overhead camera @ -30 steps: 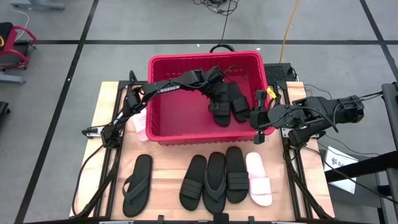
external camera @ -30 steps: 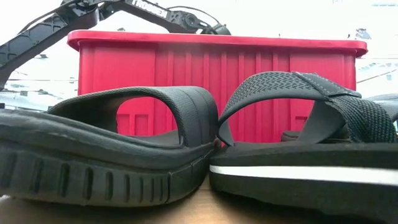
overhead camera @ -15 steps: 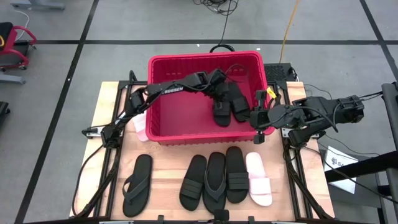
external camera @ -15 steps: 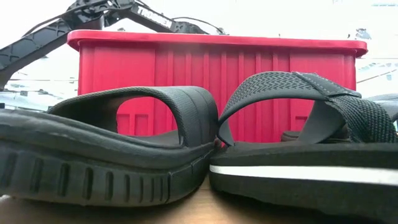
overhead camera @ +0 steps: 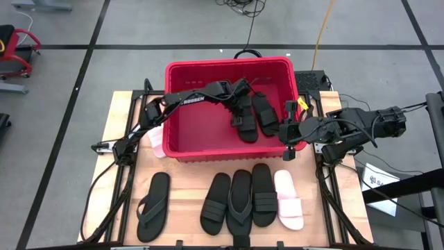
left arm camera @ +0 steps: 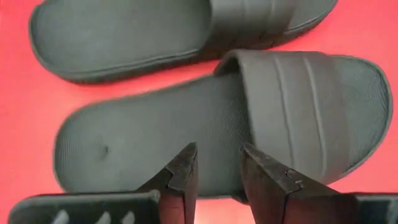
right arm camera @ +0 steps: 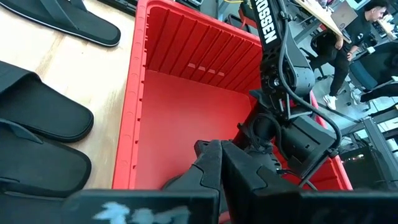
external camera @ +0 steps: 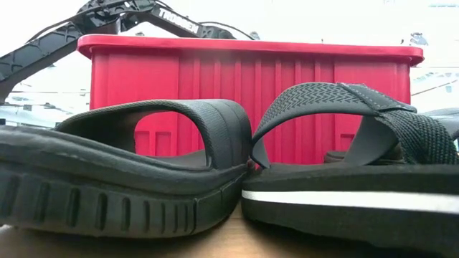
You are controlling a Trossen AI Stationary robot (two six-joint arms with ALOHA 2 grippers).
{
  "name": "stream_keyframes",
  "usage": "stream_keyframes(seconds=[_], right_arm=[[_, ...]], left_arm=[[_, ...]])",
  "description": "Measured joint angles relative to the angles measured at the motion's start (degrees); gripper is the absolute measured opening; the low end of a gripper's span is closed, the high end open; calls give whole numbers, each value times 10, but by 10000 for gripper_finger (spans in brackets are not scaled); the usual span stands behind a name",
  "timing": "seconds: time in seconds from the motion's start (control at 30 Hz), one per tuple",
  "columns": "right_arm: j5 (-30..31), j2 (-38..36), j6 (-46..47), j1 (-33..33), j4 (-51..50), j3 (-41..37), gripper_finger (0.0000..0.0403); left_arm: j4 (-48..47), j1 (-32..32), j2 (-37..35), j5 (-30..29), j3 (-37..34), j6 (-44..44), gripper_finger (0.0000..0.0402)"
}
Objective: Pick and place slides into bin
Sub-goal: Put the black slipper into the red organizer bin
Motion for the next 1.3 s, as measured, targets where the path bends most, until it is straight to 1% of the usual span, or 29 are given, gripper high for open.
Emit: stream_keyframes(seconds=[0.2, 0.4, 0.57, 0.67, 0.73, 0.83, 0.97, 1.17, 1.2, 1.3], right_arm=[[0, 0, 0, 0, 0, 0, 0], [0, 0, 0, 0, 0, 0, 0], [0, 0, 0, 0, 0, 0, 0], [-1, 0, 0, 0, 0, 0, 0], [-2, 0, 0, 0, -1, 0, 0], [-5, 0, 1, 3, -5, 0, 0], [-16, -3, 3, 10, -23, 0, 0], [-99, -13, 6, 26, -32, 0, 0], [-108, -13, 6, 29, -33, 0, 0], [-111, -15, 6, 39, -47, 0, 0]], left_arm=[[30, -2, -11, -2, 0, 9, 113], [19, -2, -78, -33, 0, 12, 113], [-63, -24, -150, -72, 0, 8, 113], [-138, -50, -188, -116, 0, -3, 113], [-187, -70, -206, -136, 0, -26, 113], [-239, -100, -235, -137, 0, -66, 113], [-281, -144, -267, -138, 0, -122, 113], [-302, -214, -306, -137, 0, -210, 113], [-302, -227, -311, -137, 0, -222, 113], [-304, -264, -321, -137, 0, -259, 113]])
